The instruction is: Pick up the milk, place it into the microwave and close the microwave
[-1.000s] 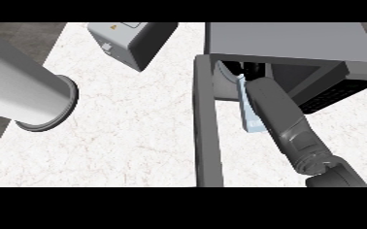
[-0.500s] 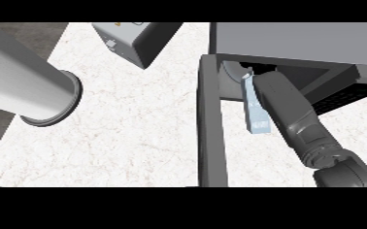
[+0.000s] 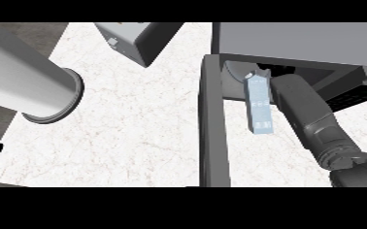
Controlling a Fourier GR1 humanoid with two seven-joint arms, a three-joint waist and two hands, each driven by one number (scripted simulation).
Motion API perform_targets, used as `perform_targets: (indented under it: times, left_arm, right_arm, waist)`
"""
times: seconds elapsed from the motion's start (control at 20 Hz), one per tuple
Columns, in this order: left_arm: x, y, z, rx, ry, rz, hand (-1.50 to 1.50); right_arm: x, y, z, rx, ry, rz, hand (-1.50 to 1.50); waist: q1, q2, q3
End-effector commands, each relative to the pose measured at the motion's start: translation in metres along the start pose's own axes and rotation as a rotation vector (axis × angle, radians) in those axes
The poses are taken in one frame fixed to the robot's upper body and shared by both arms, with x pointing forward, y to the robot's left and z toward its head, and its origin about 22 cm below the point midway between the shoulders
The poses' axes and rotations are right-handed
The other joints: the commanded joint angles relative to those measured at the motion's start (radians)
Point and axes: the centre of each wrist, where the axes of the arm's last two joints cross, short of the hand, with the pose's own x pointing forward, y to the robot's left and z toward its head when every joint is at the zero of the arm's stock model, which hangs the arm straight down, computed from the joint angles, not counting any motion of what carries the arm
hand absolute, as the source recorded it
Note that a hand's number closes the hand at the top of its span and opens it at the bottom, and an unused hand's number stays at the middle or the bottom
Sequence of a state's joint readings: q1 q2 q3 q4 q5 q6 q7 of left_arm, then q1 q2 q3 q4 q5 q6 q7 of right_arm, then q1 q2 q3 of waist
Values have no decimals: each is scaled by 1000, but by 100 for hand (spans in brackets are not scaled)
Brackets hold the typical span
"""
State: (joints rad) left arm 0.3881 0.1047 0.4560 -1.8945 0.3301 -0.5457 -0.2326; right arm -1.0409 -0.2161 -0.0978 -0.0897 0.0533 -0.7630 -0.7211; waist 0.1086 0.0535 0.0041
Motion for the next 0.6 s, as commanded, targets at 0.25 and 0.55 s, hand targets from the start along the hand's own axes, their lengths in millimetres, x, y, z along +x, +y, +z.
perform_targets:
  times: [0.25,0.55]
  left_arm:
    - [-7,-9,-17,-25,-3,25,-150]
    - [-7,-2,-19,-14,14,10,-150]
  right_arm:
    - [-9,-5,3,-17,21,100,150]
    - [-13,1,14,35,-10,159,-150]
  waist:
    - [27,12,1]
    - [32,12,1]
